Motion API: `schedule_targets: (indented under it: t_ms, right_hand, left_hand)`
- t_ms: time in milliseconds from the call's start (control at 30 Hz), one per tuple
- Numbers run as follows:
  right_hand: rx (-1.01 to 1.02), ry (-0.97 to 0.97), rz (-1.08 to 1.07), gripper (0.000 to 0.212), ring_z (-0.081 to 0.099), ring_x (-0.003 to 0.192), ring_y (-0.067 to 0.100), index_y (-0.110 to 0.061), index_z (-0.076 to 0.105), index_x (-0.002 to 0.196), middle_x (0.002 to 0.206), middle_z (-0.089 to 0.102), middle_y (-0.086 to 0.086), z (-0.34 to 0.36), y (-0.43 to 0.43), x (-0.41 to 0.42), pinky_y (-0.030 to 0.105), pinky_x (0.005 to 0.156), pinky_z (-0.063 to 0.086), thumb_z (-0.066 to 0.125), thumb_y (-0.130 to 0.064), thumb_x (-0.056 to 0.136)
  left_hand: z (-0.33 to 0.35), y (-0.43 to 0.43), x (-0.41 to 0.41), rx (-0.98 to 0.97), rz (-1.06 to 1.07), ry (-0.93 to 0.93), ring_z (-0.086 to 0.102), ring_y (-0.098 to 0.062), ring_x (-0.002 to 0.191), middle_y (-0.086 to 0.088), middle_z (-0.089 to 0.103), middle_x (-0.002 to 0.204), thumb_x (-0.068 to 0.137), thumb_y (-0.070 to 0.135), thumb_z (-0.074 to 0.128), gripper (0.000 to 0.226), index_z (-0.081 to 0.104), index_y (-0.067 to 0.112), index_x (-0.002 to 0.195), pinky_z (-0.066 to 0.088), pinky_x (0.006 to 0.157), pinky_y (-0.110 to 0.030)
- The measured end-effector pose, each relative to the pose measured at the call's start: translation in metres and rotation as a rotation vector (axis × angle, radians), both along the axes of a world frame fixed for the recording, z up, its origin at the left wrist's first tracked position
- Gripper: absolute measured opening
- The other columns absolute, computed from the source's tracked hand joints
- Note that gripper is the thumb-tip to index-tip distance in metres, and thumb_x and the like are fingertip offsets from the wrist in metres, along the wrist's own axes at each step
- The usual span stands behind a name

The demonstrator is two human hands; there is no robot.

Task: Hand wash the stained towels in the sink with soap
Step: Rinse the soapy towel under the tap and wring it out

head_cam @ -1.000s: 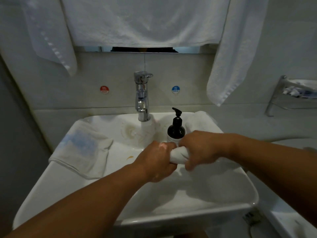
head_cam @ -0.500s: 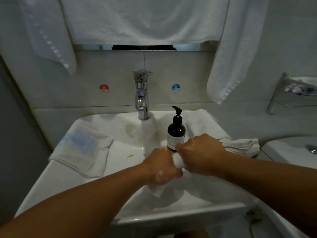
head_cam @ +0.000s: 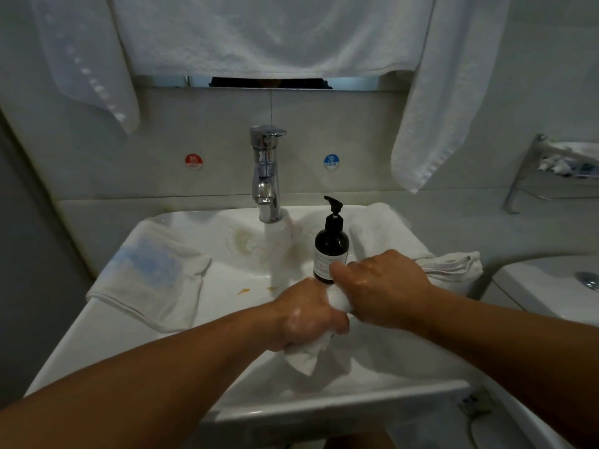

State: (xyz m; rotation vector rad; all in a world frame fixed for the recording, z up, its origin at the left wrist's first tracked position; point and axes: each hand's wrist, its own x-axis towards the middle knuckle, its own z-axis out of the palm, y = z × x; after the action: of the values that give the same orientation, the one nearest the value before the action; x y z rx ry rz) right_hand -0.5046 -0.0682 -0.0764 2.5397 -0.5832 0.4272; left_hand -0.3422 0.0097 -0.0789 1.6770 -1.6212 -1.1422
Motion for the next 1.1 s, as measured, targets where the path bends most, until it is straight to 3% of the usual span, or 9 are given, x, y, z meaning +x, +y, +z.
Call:
schedule_targets:
  t_ms: [167,267,367,433,500,700,833,967,1100]
  right_hand:
    - [0.018,-0.085,0.005,0.055,0.056,0.041,0.018,-0.027,0.043,0.095,0.062,0.065,-0.006,0.005,0.003,-0.004,0.024,0.045,0.029,0.083,-0.034,0.057]
    - [0.061,-0.089,-0.002,0.048,0.061,0.049,0.018,-0.028,0.055,0.095,0.069,0.066,-0.006,0.009,0.002,-0.007,0.025,0.049,0.029,0.083,-0.032,0.057]
    - [0.261,0.104,-0.079,0.046,0.064,0.078,0.015,-0.034,0.059,0.114,0.095,0.062,-0.01,0.022,0.012,-0.005,0.028,0.062,0.041,0.072,-0.049,0.073]
    - [0.454,0.237,-0.183,0.047,0.06,0.088,0.014,-0.037,0.06,0.116,0.101,0.058,-0.011,0.042,0.015,0.001,0.031,0.071,0.047,0.068,-0.062,0.077]
    - [0.51,0.31,-0.238,0.047,0.058,0.084,0.015,-0.033,0.067,0.104,0.093,0.06,-0.01,0.06,0.01,0.012,0.03,0.068,0.045,0.073,-0.066,0.071]
    - [0.933,0.42,-0.418,0.04,0.069,0.076,0.016,-0.018,0.071,0.11,0.092,0.075,-0.001,0.052,0.001,0.035,0.028,0.074,0.057,0.084,-0.033,0.076]
    - [0.649,0.336,-0.433,0.037,0.066,0.082,0.018,-0.025,0.068,0.108,0.098,0.071,-0.001,0.037,0.016,0.033,0.033,0.078,0.057,0.08,-0.045,0.079]
    - [0.344,0.24,-0.285,0.027,0.058,0.07,0.019,-0.027,0.061,0.106,0.095,0.069,-0.002,0.017,0.026,0.023,0.03,0.07,0.05,0.066,-0.043,0.085]
    - [0.16,0.134,-0.129,0.032,0.067,0.069,0.023,-0.022,0.058,0.111,0.091,0.072,0.002,0.008,0.02,0.018,0.03,0.061,0.04,0.063,-0.043,0.087]
  left_hand:
    - [0.004,-0.003,0.009,-0.07,-0.094,-0.089,0.071,-0.018,0.084,0.003,0.074,0.09,0.071,0.032,0.086,0.032,0.072,0.022,0.098,0.061,0.081,-0.037]
    - [0.005,-0.005,0.019,-0.086,-0.131,-0.179,0.071,-0.015,0.083,0.006,0.073,0.09,0.071,0.034,0.088,0.034,0.071,0.025,0.099,0.06,0.075,-0.03]
    - [0.001,-0.007,0.022,-0.226,-0.103,-0.388,0.064,-0.012,0.073,0.008,0.065,0.081,0.074,0.023,0.083,0.025,0.063,0.03,0.089,0.046,0.06,-0.02]
    - [-0.003,-0.008,0.021,-0.316,-0.109,-0.464,0.065,-0.016,0.079,0.005,0.067,0.09,0.076,0.019,0.077,0.025,0.066,0.026,0.098,0.05,0.065,-0.023]
    - [-0.005,-0.008,0.02,-0.409,-0.093,-0.477,0.067,-0.017,0.084,0.003,0.071,0.098,0.078,0.019,0.073,0.032,0.068,0.025,0.108,0.057,0.074,-0.032]
    - [-0.011,-0.009,0.019,-0.621,-0.052,-0.573,0.071,-0.016,0.084,0.003,0.075,0.099,0.085,0.028,0.075,0.032,0.068,0.027,0.117,0.061,0.078,-0.034]
    - [-0.014,-0.013,0.018,-0.494,-0.031,-0.639,0.069,-0.018,0.078,0.0,0.074,0.091,0.084,0.031,0.073,0.022,0.072,0.022,0.104,0.06,0.075,-0.035]
    - [-0.015,-0.014,0.013,-0.309,-0.121,-0.638,0.064,-0.015,0.071,0.004,0.066,0.081,0.083,0.023,0.066,0.007,0.067,0.022,0.09,0.056,0.067,-0.027]
    - [-0.012,-0.012,0.009,-0.233,-0.123,-0.541,0.065,-0.018,0.074,0.002,0.064,0.08,0.081,0.018,0.068,0.008,0.062,0.021,0.085,0.056,0.068,-0.029]
